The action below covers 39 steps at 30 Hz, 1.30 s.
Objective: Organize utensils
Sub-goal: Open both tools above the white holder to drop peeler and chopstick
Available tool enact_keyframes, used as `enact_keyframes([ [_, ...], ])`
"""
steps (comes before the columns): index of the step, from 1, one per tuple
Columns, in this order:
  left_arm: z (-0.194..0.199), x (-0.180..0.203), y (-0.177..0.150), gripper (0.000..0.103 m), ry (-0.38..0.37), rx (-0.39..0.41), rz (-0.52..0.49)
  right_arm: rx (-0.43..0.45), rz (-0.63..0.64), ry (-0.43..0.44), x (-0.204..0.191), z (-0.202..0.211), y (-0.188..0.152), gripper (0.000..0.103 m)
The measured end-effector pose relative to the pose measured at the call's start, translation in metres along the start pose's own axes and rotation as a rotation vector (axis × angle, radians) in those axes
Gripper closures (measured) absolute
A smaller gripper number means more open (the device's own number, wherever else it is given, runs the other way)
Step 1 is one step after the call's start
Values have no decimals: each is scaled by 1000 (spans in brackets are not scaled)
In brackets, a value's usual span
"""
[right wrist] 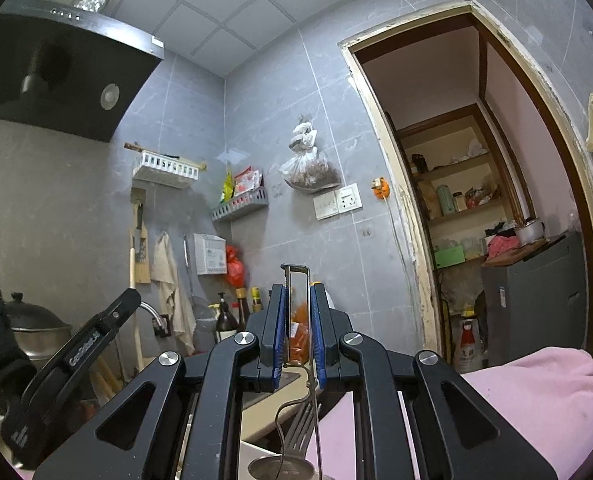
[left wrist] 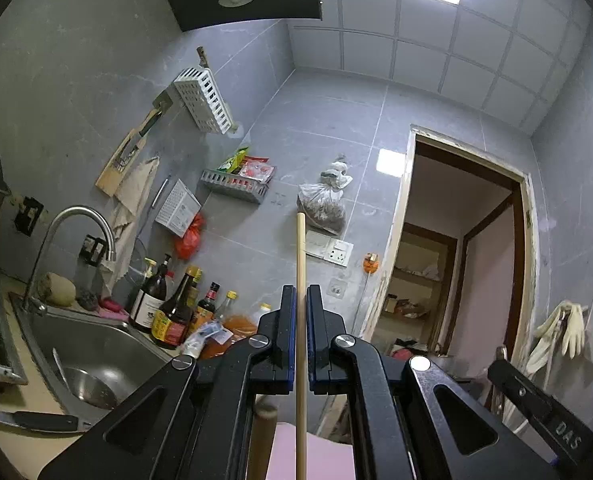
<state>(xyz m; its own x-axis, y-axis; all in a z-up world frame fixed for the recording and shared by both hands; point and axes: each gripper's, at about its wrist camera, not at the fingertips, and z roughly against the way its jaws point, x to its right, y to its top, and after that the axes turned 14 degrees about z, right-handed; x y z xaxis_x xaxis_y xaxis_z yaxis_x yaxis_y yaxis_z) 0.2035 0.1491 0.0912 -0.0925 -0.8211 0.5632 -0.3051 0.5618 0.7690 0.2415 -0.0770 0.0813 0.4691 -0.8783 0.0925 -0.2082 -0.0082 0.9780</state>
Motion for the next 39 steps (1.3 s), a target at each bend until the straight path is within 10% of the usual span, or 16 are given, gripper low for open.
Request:
enact_keyframes([
  [31, -2, 1, -17, 100, 66, -110, -75, -47, 21, 11, -1, -12, -23, 92],
  [39, 0, -9, -8, 76, 44, -215, -14, -117, 68, 59, -5, -8, -19, 86],
])
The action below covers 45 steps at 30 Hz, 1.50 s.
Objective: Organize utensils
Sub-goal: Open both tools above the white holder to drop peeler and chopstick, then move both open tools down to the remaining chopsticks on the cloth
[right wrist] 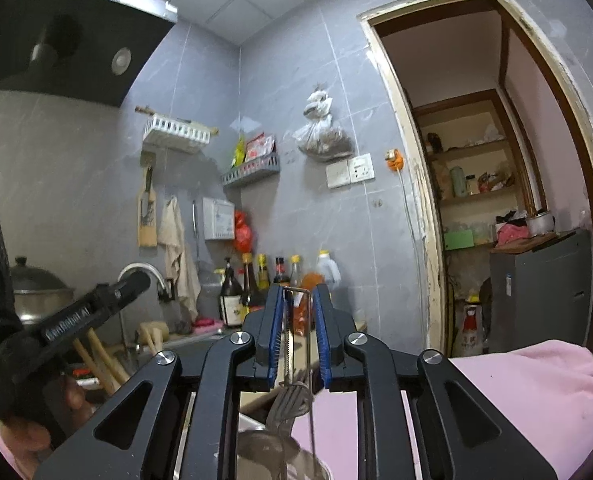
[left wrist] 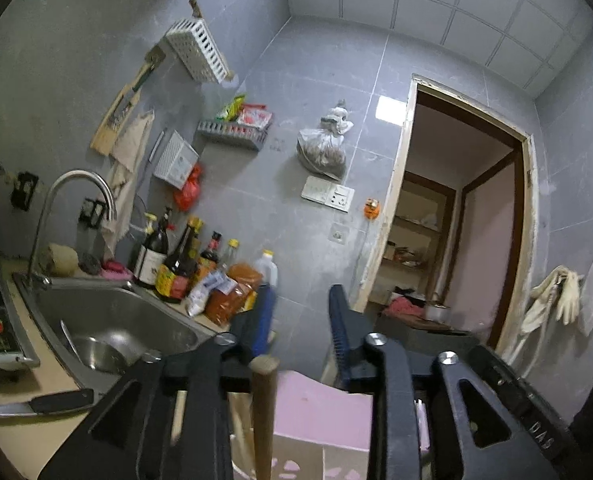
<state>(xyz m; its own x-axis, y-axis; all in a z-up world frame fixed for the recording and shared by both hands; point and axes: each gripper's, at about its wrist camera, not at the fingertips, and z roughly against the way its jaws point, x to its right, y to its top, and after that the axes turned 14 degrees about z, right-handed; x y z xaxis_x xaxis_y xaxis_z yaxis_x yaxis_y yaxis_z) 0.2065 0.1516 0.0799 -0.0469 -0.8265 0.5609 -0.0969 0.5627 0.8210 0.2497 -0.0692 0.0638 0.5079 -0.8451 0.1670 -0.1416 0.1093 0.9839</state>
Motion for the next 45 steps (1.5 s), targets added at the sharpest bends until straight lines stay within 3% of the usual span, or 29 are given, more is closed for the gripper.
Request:
enact_keyframes([
  [3, 3, 3, 3, 72, 5, -12, -11, -10, 1, -2, 2, 6, 0, 77],
  [9, 11, 11, 12, 49, 2, -38, 1, -25, -19, -23, 16, 20, 8, 70],
  [11, 14, 17, 16, 43, 1, -50, -9, -31, -22, -38, 21, 27, 12, 55],
  [13, 19, 25, 18, 36, 4, -58, -26, -31, -26, -45, 26, 35, 15, 47],
  [17, 30, 42, 18, 2, -5, -67, -65, -38, -19, -80, 38, 58, 22, 19],
  [21, 46, 63, 12, 1, -28, -61, -127, -32, -1, -129, 48, 83, 27, 0],
  [28, 70, 97, -15, 1, -89, -128, -244, -49, 55, -185, 62, 133, 31, 0],
  [33, 75, 114, -42, 1, -162, -258, -272, -98, 93, -237, 71, 168, 29, 0],
  [40, 66, 129, -77, 1, -208, -487, -258, -297, 172, -273, 76, 196, 10, 0],
  [45, 61, 133, -105, 1, -170, -567, -275, -447, 165, -264, 77, 211, -16, 0],
])
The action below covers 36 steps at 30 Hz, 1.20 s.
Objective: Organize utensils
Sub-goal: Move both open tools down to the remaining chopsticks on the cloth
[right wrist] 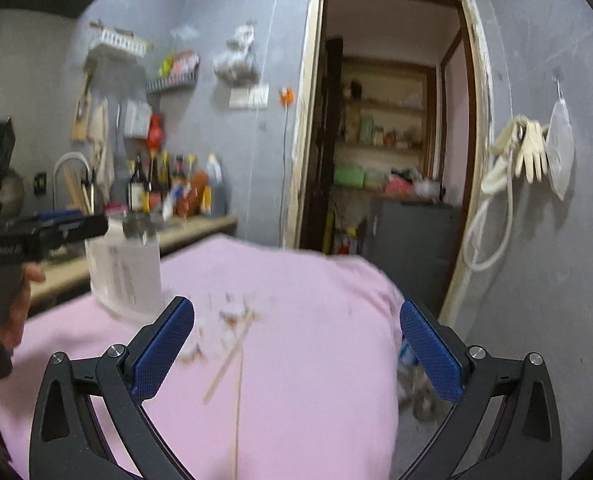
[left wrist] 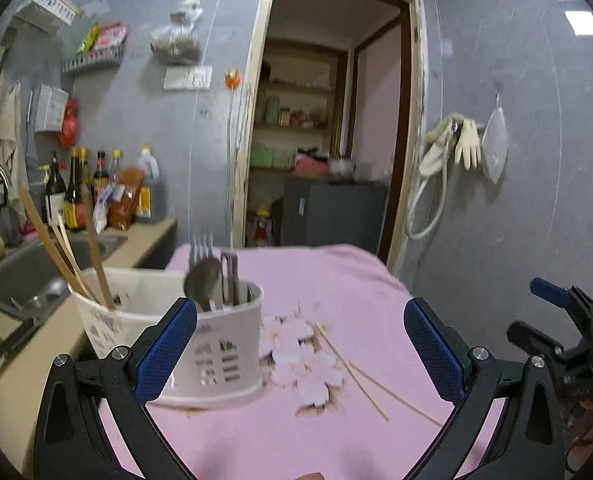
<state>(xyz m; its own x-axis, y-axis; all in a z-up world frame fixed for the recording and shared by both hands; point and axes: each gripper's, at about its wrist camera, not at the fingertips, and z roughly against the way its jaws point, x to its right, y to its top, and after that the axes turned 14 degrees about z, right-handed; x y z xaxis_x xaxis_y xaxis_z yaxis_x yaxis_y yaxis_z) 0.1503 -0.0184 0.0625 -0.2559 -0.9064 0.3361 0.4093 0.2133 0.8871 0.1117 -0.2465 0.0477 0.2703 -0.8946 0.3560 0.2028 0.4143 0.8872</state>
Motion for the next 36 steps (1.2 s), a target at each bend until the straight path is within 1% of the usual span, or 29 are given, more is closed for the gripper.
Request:
enact_keyframes([
  [2, -9, 4, -6, 1, 9, -47, -11, -43, -4, 21, -1, -2, -11, 0],
  [5, -23, 10, -17, 2, 12, -132, -42, -84, 8, 63, -5, -5, -22, 0],
  [7, -34, 13, -24, 2, 8, -197, -54, -128, 24, 104, -10, -11, -28, 2],
  [8, -39, 14, -28, 2, 8, -230, -54, -143, 29, 117, -11, -13, -30, 8],
  [9, -47, 14, -33, 2, 12, -271, -48, -164, 35, 132, -14, -17, -32, 12],
  [10, -52, 14, -36, 2, 16, -301, -37, -184, 41, 145, -15, -21, -34, 19],
  [12, -60, 11, -44, 2, 13, -349, -10, -241, 58, 178, -20, -31, -39, 25],
  [14, -68, 9, -50, 2, 9, -392, 8, -282, 74, 214, -25, -39, -44, 48],
  [18, -81, 7, -60, 3, 14, -478, -6, -340, 76, 269, -29, -49, -52, 57],
  [21, -94, 6, -69, 10, -1, -555, -1, -378, 66, 322, -30, -55, -56, 61],
  [23, -101, 5, -73, 19, -17, -604, 16, -405, 78, 330, -33, -60, -60, 63],
  [24, -105, 4, -75, 22, -28, -630, 30, -423, 86, 324, -35, -64, -62, 64],
  [26, -109, 3, -77, 33, -38, -656, 50, -466, 108, 303, -38, -71, -68, 69],
  [28, -113, 3, -78, 38, -49, -673, 65, -488, 92, 309, -36, -76, -73, 72],
  [29, -115, 4, -78, 42, -57, -679, 71, -484, 82, 303, -33, -77, -72, 78],
  [31, -119, 8, -76, 48, -67, -693, 71, -490, 101, 250, -28, -80, -73, 83],
  [33, -124, 12, -76, 54, -80, -709, 68, -493, 78, 255, -23, -81, -74, 89],
  [34, -128, 15, -77, 59, -81, -719, 66, -493, 77, 247, -22, -82, -74, 94],
  [35, -131, 17, -77, 64, -82, -728, 66, -493, 82, 232, -20, -82, -74, 95],
  [36, -136, 18, -78, 67, -82, -740, 68, -493, 82, 224, -19, -83, -74, 96],
])
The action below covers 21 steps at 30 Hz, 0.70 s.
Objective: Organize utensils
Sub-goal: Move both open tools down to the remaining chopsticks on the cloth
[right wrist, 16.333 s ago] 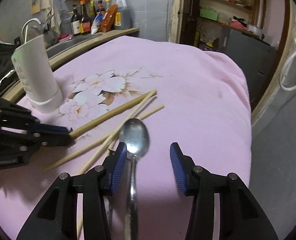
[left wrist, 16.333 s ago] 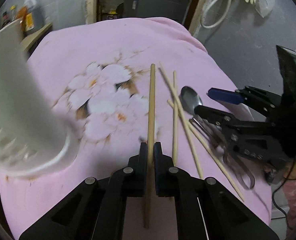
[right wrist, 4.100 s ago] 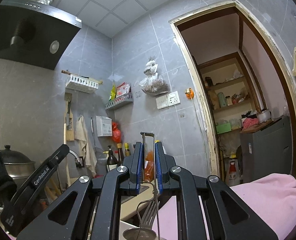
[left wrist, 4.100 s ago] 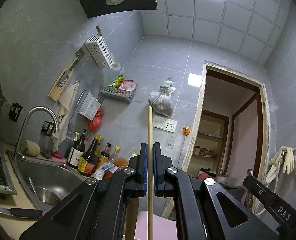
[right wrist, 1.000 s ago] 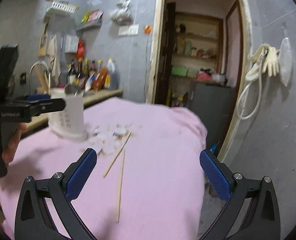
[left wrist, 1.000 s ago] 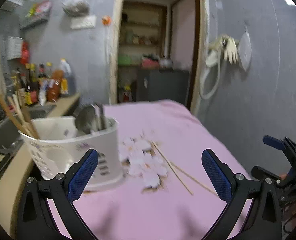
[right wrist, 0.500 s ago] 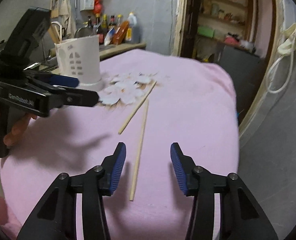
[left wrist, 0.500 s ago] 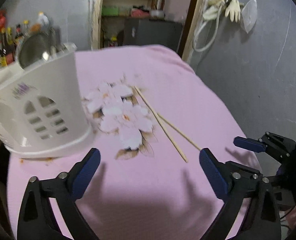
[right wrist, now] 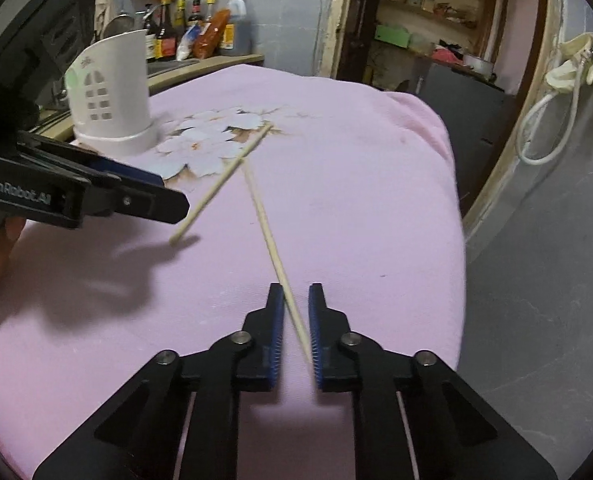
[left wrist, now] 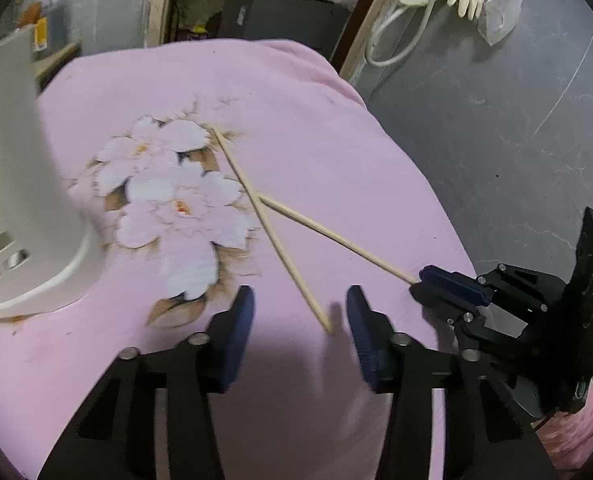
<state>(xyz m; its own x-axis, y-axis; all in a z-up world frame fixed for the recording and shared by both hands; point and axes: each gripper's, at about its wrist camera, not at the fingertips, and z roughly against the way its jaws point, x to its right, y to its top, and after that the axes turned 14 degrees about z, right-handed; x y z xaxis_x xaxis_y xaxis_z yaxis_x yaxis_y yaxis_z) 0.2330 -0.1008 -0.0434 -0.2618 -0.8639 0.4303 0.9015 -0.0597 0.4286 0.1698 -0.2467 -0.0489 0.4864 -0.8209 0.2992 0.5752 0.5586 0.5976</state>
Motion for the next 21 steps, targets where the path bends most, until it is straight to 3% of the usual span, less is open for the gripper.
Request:
enact_keyframes([
  [6, -15, 3, 12, 87, 80, -11, 18, 2, -39, -31, 12, 2, -4, 97],
  [11, -11, -7, 14, 102, 60, -22, 67, 0, -47, -46, 12, 4, -5, 97],
  [14, -3, -17, 9, 103, 94, -33, 79, -3, -44, -47, 12, 4, -5, 97],
  [21, 36, -39, -13, 103, 46, -23, 108, -8, -39, -19, 8, 1, -1, 97],
])
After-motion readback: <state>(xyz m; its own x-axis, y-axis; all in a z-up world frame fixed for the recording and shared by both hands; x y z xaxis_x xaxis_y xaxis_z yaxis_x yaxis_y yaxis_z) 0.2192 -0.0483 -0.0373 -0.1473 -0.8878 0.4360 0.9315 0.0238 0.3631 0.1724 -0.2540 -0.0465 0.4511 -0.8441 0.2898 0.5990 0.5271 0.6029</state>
